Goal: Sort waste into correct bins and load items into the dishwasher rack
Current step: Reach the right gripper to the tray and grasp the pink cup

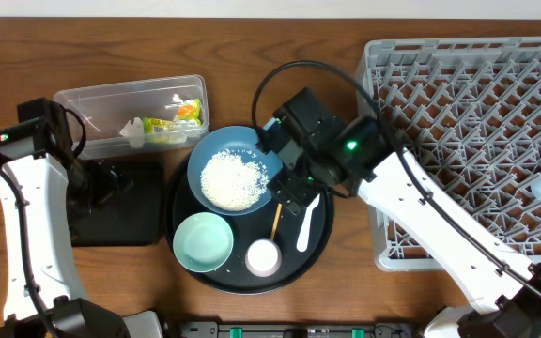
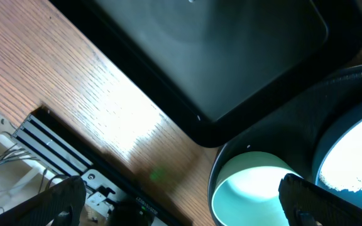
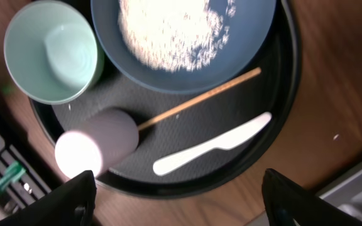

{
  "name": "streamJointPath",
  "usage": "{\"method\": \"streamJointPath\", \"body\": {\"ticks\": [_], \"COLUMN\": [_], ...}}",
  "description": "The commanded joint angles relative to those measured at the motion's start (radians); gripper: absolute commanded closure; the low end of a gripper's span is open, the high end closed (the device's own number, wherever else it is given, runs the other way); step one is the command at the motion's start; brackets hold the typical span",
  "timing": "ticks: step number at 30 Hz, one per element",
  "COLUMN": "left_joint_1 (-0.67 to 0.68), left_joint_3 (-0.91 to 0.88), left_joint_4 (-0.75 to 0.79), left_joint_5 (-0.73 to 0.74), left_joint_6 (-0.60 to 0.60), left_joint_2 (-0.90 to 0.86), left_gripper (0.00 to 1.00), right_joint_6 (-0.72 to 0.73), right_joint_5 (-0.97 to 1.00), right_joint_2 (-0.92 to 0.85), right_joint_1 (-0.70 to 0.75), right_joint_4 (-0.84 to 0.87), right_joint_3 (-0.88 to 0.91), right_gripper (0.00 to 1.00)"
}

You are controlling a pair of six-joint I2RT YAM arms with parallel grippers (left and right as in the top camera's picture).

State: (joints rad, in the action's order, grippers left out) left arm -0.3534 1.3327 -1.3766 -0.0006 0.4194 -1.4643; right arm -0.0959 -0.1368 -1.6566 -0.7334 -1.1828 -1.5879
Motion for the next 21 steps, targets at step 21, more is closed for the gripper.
{"method": "streamJointPath", "body": {"ticks": [21], "left_joint_1": [-0.003], "left_joint_3": [0.006], "left_joint_4": [-0.003], "left_joint_5": [-0.011], "left_joint_6": [0.001], "left_joint_2": [-0.004], "left_gripper": [0.01], "right_joint_6": [0.056], "right_joint_5": [-0.069], "right_joint_2": [-0.057], "right_joint_1": [-0.301], "right_joint_4": [0.230], "right_joint_3": [0.307], "right_gripper": [0.10]}}
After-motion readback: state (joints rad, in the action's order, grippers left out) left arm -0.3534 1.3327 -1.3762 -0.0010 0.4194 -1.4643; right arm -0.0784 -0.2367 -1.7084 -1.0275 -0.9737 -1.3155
